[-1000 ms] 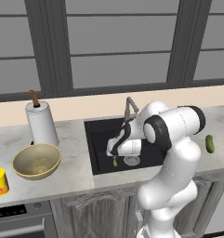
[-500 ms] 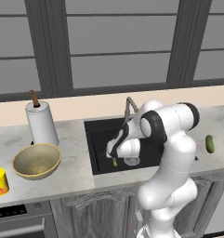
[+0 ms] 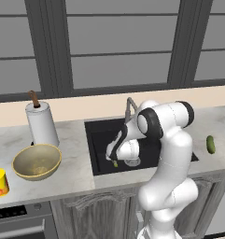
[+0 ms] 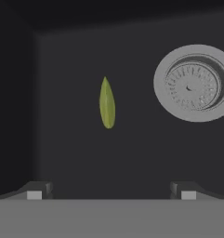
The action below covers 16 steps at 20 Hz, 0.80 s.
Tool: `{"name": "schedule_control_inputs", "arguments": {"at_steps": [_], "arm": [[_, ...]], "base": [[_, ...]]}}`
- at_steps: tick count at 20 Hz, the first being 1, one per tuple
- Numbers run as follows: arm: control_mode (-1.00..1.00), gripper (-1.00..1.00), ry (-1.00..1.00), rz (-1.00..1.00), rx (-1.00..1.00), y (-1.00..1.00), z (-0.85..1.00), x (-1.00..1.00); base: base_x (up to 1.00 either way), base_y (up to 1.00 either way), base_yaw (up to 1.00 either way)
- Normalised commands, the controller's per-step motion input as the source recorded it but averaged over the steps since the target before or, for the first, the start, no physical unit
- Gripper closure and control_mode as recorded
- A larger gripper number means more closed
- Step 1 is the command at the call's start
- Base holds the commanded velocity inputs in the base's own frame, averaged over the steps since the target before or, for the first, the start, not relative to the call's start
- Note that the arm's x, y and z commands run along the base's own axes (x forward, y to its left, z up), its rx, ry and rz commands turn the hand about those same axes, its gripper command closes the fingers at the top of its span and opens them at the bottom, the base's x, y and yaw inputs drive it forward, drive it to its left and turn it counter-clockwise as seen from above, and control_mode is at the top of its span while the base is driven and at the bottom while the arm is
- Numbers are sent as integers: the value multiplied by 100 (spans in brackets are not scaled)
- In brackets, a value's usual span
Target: Remove the lemon wedge and cucumber from the sink. Then move the bowl and cup from the counter to the sink for washing.
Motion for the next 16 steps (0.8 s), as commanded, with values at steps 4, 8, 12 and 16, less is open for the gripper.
{"name": "schedule_control_inputs", "arguments": {"at_steps": [4, 8, 12, 16], "arm": [[-100, -100, 0, 0, 0, 6, -21, 8], [-100, -100, 0, 0, 0, 6, -20, 10], [-100, -100, 0, 0, 0, 3, -18, 11], [-100, -100, 0, 0, 0, 1, -16, 15]], "base": [[0, 0, 0], [0, 0, 0], [0, 0, 0], [0, 0, 0]]}}
